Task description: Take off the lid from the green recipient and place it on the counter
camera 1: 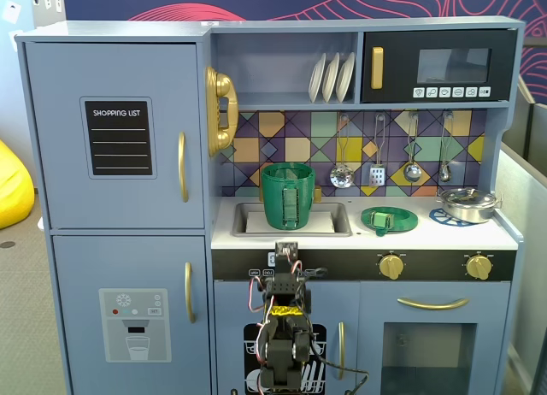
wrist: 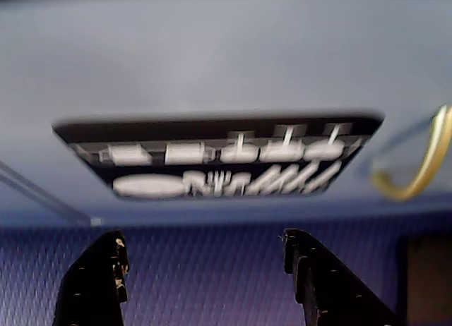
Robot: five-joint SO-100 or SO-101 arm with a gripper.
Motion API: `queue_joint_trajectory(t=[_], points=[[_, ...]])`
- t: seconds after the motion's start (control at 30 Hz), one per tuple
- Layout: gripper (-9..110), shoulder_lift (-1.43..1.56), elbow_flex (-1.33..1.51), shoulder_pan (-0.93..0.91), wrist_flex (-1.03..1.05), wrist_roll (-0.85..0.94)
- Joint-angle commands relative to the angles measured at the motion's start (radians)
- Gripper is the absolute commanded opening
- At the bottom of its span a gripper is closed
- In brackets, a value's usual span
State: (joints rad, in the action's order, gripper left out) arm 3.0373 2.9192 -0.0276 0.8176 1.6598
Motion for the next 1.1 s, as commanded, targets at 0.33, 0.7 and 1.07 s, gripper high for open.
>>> queue_joint_trajectory(t=[0.33,0.7,1.07], points=[[9,0.140,0.077,0.017,0.554,-0.066],[9,0.141,0.077,-0.017,0.715,-0.144],[9,0.141,0.077,-0.044,0.715,-0.146]])
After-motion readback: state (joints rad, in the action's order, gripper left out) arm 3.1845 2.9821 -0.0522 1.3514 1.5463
